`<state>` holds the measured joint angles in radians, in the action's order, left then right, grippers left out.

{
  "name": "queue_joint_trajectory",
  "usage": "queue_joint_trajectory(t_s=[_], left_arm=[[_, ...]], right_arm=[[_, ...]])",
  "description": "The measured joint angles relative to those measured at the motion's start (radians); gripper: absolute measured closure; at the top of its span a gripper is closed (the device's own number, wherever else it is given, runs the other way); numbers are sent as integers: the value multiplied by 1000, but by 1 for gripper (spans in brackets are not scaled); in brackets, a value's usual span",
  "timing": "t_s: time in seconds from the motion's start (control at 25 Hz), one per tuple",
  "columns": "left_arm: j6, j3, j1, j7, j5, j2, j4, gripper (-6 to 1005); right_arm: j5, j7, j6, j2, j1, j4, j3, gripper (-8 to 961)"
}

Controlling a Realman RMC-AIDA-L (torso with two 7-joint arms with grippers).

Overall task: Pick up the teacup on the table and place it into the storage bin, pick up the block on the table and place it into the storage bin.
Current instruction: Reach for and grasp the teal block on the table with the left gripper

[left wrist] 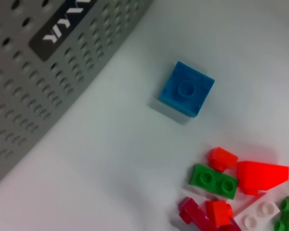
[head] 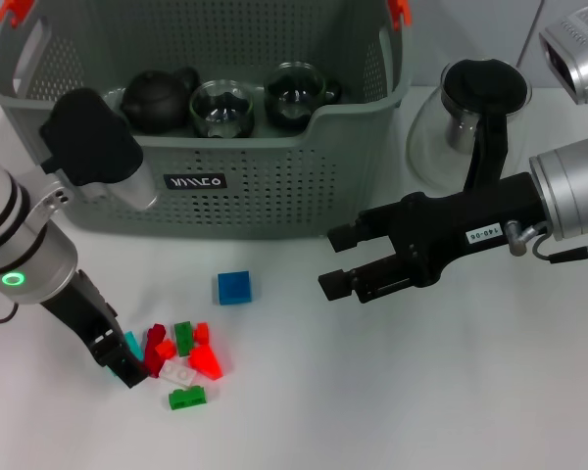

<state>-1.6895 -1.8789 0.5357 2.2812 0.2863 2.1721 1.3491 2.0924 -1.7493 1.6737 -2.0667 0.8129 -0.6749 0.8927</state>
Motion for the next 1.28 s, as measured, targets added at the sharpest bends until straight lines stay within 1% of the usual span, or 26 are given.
queue_joint_trajectory(t_s=[0.52, 0.96, 1.28], left_arm=[[63, 20, 6, -26, -12, -8, -48, 70], [87, 21, 4, -52, -15, -6, -79, 71], [94, 21, 0, -63, -15, -7, -92, 142]], right_arm=[[0, 5, -2, -1, -5, 0, 0, 128], [0, 7, -2, -3, -9, 0, -8, 129], [0, 13, 3, -6, -9, 5, 0, 128]])
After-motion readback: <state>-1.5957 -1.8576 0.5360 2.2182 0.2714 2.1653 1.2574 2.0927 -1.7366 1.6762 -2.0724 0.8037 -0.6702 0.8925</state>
